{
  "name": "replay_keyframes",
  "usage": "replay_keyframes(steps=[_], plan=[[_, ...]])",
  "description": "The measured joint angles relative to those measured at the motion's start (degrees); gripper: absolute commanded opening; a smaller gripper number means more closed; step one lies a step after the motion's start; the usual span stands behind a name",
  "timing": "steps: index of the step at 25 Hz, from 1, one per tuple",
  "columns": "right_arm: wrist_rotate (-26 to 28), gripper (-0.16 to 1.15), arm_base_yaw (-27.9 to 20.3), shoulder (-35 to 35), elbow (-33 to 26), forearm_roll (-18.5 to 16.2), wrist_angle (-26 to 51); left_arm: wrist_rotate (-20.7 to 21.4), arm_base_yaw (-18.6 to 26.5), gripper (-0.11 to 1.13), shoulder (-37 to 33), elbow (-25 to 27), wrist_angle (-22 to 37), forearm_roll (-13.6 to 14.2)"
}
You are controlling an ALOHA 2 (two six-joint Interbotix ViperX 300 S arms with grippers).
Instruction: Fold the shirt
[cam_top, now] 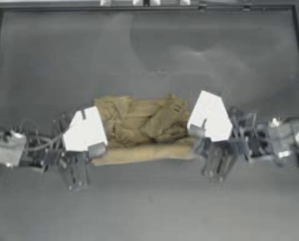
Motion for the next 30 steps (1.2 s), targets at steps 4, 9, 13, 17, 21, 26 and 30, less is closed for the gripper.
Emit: replay_keyframes(steps=[4, 9, 13, 17, 21, 26, 30], plan=[[-0.35, 0.07, -3.43, -0.18, 0.79, -0.09, -1.85, 0.26, 3.52, 0.05, -1.85, 1.76, -2.99, 0.00], [-0.79, 0.07, -6.86, -0.18, 1.58, -0.09, -3.52, 1.67, 7.38, 0.05, -2.90, 2.37, -3.87, 0.00], [-1.32, 0.07, -9.67, 0.09, 2.37, -0.18, -4.13, 3.87, 10.90, 0.05, -2.81, 2.90, -3.96, -0.09], [-1.41, 0.07, -12.66, 2.11, 3.08, -1.41, -6.15, 6.33, 14.85, 0.04, 0.70, 3.08, -4.39, -0.26], [-1.41, 0.07, -15.38, 5.10, 3.16, -2.55, -8.44, 8.17, 17.49, 0.04, 3.87, 2.90, -5.80, -0.35], [-2.37, 0.07, -18.19, 8.79, 2.99, -3.08, -10.11, 10.37, 20.21, 0.04, 6.68, 2.55, -6.86, -0.35], [-2.64, 0.07, -19.86, 11.43, 2.72, -3.16, -11.34, 12.13, 21.80, 0.04, 9.58, 1.76, -6.94, -0.35]])
